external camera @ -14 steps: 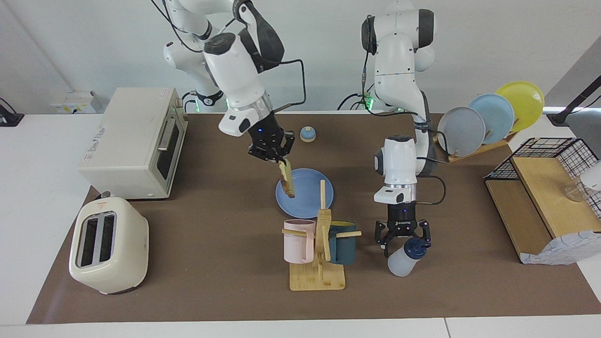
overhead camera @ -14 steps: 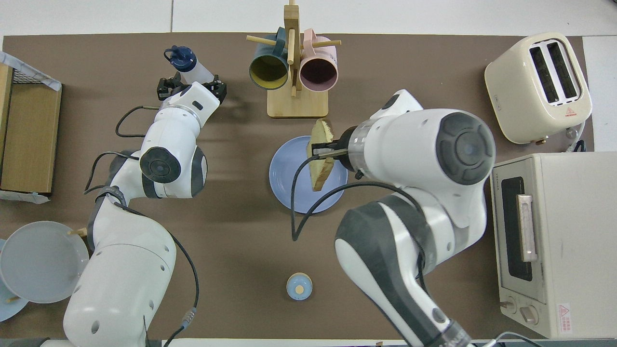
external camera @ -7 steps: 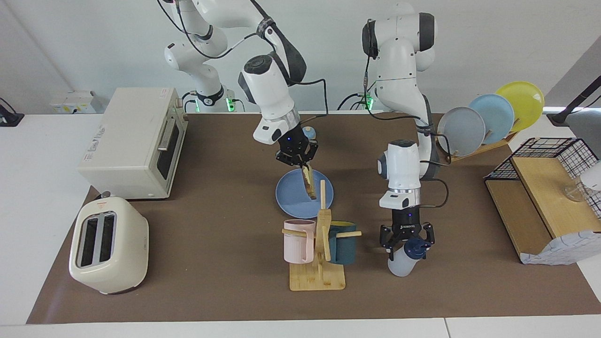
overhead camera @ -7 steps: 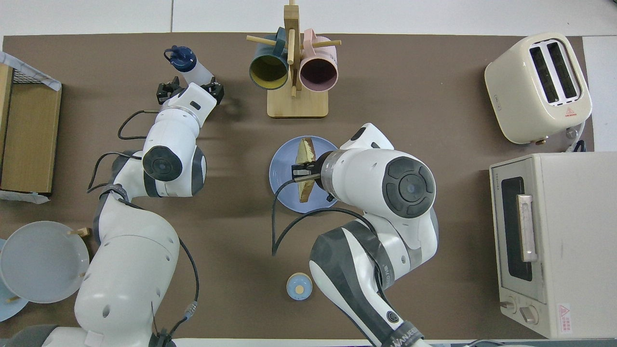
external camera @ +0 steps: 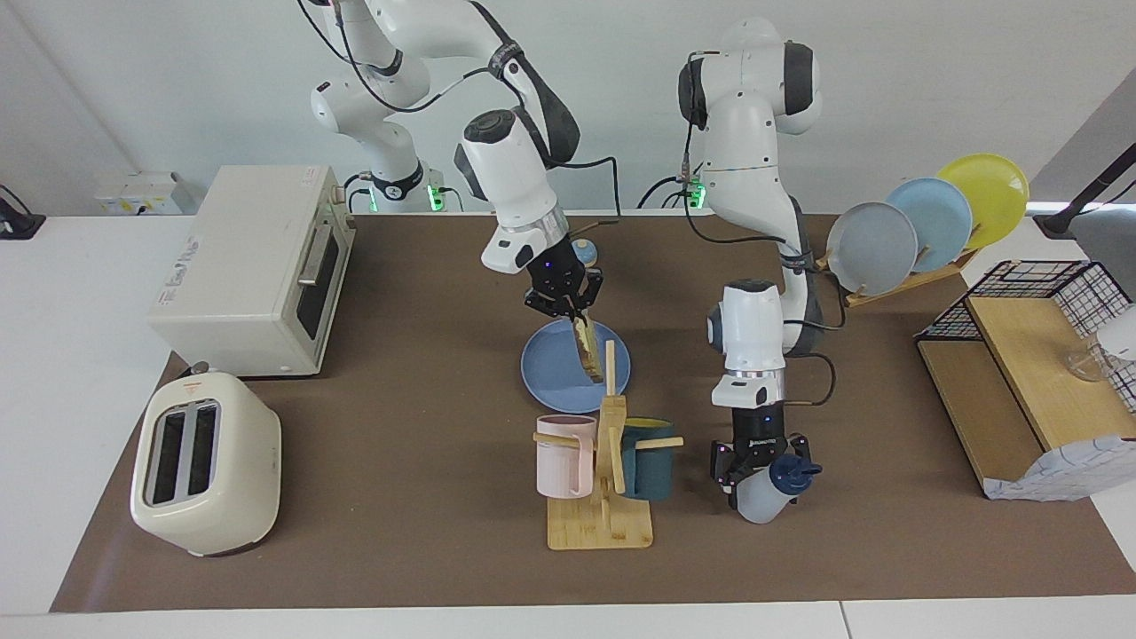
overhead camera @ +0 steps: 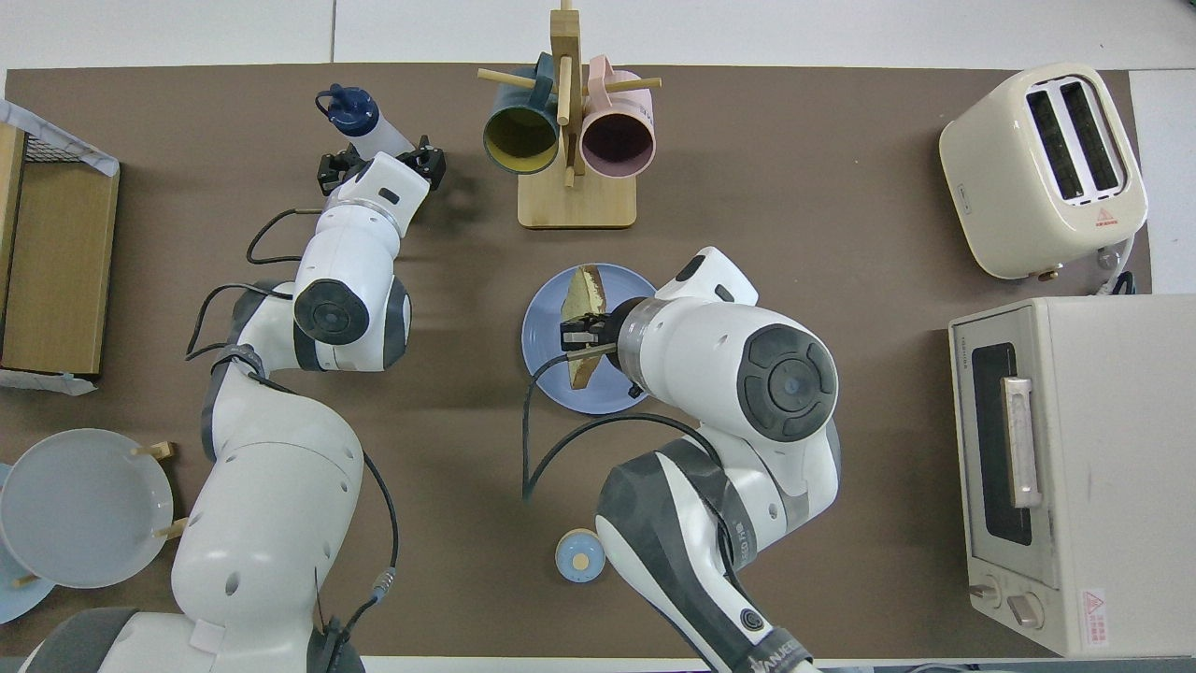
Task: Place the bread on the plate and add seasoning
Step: 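Lower the bread onto the blue plate with the right gripper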
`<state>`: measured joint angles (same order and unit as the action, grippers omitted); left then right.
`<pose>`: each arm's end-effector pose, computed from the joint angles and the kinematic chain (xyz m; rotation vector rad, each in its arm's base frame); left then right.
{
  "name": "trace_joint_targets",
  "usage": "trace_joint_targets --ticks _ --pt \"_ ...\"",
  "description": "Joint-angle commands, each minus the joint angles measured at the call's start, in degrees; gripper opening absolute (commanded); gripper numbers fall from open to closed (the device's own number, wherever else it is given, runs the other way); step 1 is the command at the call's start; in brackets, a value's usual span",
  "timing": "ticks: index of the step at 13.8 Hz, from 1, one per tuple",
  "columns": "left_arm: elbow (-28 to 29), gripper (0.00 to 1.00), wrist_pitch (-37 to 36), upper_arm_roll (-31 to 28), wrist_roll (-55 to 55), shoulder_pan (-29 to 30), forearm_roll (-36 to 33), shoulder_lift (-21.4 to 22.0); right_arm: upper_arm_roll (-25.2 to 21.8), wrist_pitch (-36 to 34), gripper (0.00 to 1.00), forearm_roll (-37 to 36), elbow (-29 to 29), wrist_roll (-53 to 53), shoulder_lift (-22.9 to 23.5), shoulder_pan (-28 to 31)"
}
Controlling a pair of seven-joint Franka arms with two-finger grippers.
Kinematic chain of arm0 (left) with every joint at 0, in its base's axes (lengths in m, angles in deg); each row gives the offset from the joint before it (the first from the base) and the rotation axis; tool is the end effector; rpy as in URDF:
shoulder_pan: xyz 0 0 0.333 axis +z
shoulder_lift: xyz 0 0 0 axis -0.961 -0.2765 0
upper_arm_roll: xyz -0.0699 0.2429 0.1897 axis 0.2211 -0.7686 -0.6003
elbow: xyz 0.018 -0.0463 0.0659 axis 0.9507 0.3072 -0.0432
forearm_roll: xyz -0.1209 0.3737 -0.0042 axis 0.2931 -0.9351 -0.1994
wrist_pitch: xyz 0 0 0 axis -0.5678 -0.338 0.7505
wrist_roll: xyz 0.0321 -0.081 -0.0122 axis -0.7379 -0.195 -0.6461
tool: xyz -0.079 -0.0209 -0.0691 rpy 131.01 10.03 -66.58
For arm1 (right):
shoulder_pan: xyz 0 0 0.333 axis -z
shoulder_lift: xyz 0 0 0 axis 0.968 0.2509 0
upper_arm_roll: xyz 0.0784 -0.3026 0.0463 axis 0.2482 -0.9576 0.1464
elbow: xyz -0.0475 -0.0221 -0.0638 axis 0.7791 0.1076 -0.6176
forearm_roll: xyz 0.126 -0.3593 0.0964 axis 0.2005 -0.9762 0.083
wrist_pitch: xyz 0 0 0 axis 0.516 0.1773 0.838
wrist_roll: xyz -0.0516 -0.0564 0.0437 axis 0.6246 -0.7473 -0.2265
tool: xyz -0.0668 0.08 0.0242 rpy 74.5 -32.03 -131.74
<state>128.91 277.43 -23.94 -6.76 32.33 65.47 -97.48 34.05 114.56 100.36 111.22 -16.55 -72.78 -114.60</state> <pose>0.6675 -0.1988 0.2589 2.8177 -0.0259 1.3767 0.5085 0.3462 0.4180 -2.7710 -0.0989 -0.3919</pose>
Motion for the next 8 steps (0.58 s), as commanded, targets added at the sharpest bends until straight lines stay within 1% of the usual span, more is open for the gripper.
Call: trace_joint_targets --ticks 1,2,3,4,5,8 --pt "-1.2 0.99 1.2 0.1 -0.4 0.5 -0.1 -0.9 0.9 5.1 0.0 1.6 1.5 0.2 1.1 -1.4" --pt "-1.2 0.85 1.2 0.1 -0.2 0.5 -0.1 -0.8 0.9 4.9 0.0 1.6 1.6 0.3 1.2 -1.3" --pt "-0.9 0.41 1.2 0.1 0.2 0.5 -0.1 -0.9 0.8 4.5 0.0 1.6 1.5 0.6 1.2 -1.0" --pt "-0.7 0.13 0.9 0.1 0.6 0.6 -0.2 -0.6 0.8 4.0 0.0 1.6 1.5 0.6 1.2 -0.1" --pt "-0.5 0.0 0.4 0.1 1.0 0.3 -0.1 0.1 0.8 3.0 0.0 1.6 1.5 0.8 1.1 1.0" --pt "0.5 0.0 0.2 0.1 2.4 0.6 -0.2 0.9 0.7 2.0 0.0 1.6 2.6 1.0 0.8 2.4"
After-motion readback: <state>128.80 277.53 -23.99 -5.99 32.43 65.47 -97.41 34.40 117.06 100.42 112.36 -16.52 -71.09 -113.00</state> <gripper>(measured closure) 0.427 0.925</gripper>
